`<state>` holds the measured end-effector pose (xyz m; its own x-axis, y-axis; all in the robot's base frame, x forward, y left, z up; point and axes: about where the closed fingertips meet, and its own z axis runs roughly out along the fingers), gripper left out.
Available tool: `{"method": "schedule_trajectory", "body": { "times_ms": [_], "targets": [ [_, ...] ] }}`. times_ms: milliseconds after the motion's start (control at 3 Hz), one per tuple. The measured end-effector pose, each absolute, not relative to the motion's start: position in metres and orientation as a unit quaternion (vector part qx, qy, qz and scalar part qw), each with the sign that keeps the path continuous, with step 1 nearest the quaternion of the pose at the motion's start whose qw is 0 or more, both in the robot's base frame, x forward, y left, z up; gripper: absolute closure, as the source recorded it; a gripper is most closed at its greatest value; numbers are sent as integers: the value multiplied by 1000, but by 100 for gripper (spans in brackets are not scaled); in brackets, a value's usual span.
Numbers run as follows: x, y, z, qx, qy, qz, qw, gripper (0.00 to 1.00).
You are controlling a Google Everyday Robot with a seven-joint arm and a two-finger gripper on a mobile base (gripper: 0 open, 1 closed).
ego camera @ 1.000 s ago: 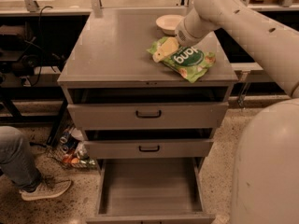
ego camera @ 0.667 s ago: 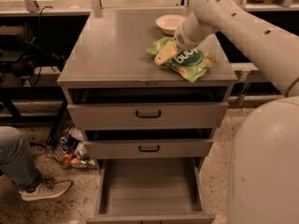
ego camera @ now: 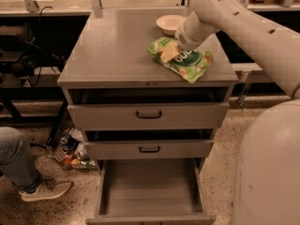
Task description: Place green rice chip bag into bottom drawer
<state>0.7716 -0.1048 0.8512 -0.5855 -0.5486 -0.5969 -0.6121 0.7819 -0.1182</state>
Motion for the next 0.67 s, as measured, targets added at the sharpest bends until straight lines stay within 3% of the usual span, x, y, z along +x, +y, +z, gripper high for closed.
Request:
{"method": "schedule_trajectory", "body": {
  "times_ms": [333,667],
  "targets": [
    [754,-118,886,-336,874,52,347,87],
    [717,-141,929,-360,853,68,370,100]
  ]
}}
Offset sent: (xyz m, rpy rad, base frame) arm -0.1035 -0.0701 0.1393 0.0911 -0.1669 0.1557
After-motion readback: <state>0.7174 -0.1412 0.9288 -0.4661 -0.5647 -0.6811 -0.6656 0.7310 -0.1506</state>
